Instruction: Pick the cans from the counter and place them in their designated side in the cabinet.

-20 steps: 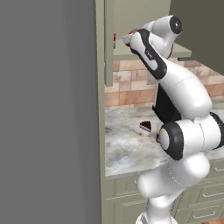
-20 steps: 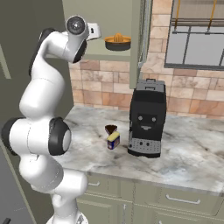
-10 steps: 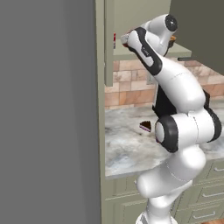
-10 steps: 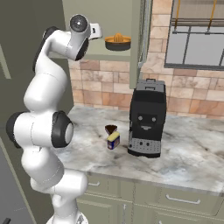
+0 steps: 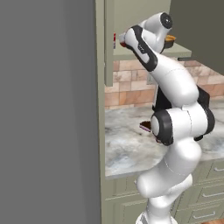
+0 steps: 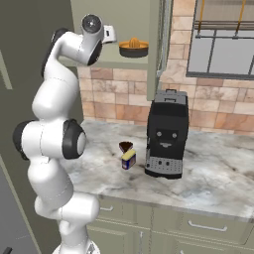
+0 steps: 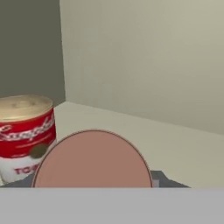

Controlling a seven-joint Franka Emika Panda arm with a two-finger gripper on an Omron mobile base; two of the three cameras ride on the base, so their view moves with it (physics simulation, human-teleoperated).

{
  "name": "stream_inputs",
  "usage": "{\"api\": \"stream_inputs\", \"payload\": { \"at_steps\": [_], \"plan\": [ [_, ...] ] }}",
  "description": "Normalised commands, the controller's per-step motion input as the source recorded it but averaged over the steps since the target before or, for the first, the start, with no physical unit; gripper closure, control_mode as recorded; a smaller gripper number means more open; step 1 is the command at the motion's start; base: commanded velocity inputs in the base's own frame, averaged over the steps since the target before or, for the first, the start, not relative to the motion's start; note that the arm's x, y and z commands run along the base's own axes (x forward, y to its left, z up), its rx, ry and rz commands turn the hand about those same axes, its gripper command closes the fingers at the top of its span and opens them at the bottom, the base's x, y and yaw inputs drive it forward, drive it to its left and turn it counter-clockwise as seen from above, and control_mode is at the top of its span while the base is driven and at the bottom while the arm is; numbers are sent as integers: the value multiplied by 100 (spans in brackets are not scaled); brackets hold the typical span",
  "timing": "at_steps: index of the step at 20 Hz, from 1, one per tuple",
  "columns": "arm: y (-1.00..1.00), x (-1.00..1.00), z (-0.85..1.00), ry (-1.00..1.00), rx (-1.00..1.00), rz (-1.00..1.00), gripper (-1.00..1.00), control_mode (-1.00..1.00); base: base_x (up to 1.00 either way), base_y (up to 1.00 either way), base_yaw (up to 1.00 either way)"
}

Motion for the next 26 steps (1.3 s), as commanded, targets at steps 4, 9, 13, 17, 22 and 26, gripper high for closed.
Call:
{"api": "stream_inputs", "payload": {
  "at_steps": [4, 9, 13, 17, 22, 26],
  "plan": [
    [5, 30, -8, 4, 0, 1, 100, -100, 0, 0, 0],
    [5, 29, -9, 4, 0, 1, 100, -100, 0, 0, 0],
    [4, 26, -12, 3, 0, 1, 100, -100, 0, 0, 0],
    [6, 25, -14, 0, 0, 1, 100, -100, 0, 0, 0],
    [5, 25, -15, 2, 0, 1, 100, -100, 0, 0, 0],
    [4, 22, -17, 3, 0, 1, 100, -100, 0, 0, 0]
  ]
}}
